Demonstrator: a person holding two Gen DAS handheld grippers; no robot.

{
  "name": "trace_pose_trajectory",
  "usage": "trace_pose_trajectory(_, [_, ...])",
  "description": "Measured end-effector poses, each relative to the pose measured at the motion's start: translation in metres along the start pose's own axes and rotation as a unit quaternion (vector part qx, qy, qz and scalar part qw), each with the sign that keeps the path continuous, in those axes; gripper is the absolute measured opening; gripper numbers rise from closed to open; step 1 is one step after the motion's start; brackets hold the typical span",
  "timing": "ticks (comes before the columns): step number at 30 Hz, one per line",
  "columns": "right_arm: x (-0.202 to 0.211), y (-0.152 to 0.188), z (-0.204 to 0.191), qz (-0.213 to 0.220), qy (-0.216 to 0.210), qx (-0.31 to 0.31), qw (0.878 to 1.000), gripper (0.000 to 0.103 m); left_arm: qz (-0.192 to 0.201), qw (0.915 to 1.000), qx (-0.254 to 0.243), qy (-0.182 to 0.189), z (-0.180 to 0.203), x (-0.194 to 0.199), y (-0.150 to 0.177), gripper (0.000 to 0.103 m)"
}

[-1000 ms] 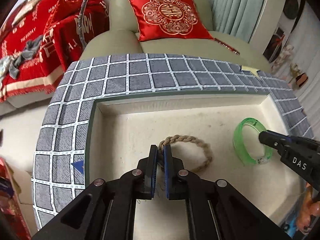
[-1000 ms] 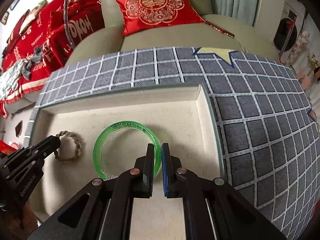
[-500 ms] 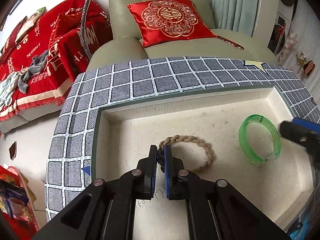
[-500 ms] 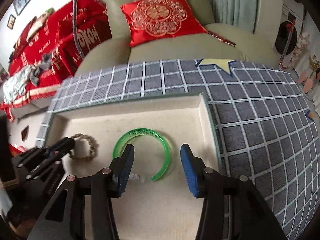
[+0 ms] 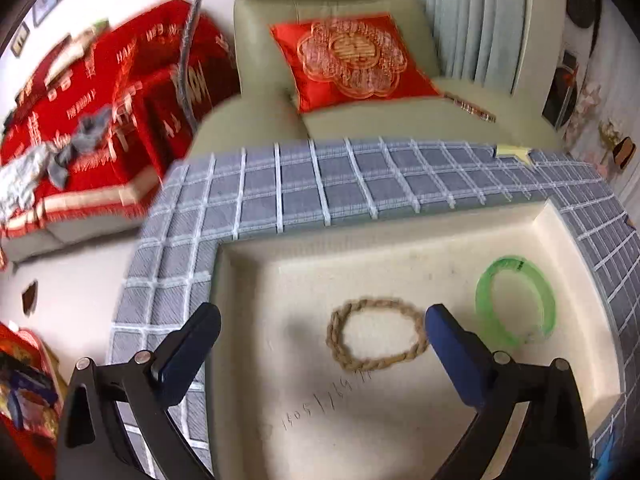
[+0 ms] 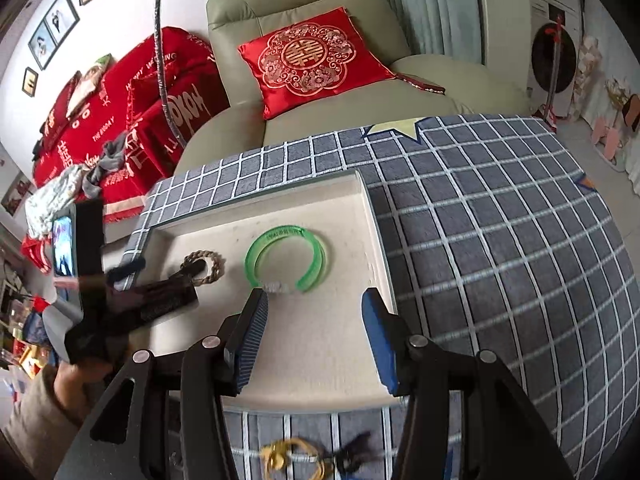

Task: Organize jewelry
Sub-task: 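Move both open tools back over the jewelry on the tablecloth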

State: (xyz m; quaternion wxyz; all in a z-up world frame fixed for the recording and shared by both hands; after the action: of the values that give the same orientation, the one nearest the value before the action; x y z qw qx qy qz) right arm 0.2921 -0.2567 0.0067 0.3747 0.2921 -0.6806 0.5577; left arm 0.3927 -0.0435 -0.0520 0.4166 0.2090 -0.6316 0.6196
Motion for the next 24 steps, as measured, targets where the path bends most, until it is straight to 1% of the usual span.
trace_pose_trajectory(3, [0.008,0.009,0.005,0.001,-0.005,-0.006,1.0,0.061,0.001,1.0,-0.008,0.006,0.007,0.009,0.0,0.103])
trace_pose_trajectory(6, [0.017,0.018,0.009,0.003,-0.009,-0.01,1.0,0.068,0.028,0.9992,-0.028,0.002,0.017,0.032,0.005,0.103])
trace_pose_trajectory(7, [0.02,0.021,0.009,0.005,-0.012,-0.011,1.0,0.079,0.034,0.9989,-0.032,0.005,0.019,0.039,0.007,0.103])
trace_pose_trajectory(8, [0.024,0.024,0.011,0.008,-0.014,-0.012,1.0,0.086,0.039,0.9985,-0.037,0.011,0.022,0.05,0.011,0.103])
trace_pose_trajectory(11, [0.04,0.033,0.016,0.024,-0.028,-0.021,0.999,0.089,0.043,0.9977,-0.039,0.035,0.024,0.072,0.023,0.103])
trace_pose_trajectory(15, [0.058,0.049,0.023,0.039,-0.042,-0.037,0.998,0.089,0.043,0.9962,-0.037,0.066,0.025,0.105,0.049,0.103])
trace_pose_trajectory(18, [0.07,0.064,0.027,0.044,-0.047,-0.045,0.997,0.089,0.042,0.9969,-0.038,0.055,0.021,0.12,0.069,0.103])
trace_pose_trajectory(19, [0.072,0.068,0.027,0.037,-0.047,-0.041,0.997,0.089,0.04,0.997,-0.037,0.055,0.02,0.125,0.077,0.103])
trace_pose_trajectory(21, [0.073,0.079,0.025,0.011,-0.044,-0.028,0.999,0.089,0.041,0.998,-0.029,0.038,0.014,0.134,0.095,0.103])
trace_pose_trajectory(24, [0.073,0.098,0.026,-0.009,-0.034,-0.017,0.999,0.089,0.041,0.9986,-0.02,0.025,0.007,0.14,0.121,0.103])
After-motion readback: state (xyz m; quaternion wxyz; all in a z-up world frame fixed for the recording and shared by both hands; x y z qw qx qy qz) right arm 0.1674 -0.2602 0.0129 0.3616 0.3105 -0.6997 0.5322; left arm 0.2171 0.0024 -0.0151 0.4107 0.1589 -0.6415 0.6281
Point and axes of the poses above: each gripper's, at about its wrist camera, not at the fingertips, and x roughly against the way its jaws point, z to its right, y to its underside, the point moved 3 cm from there along -x, roughly the way its jaws point, and after that the axes turned 12 degrees about y, right-handed, at the moved point
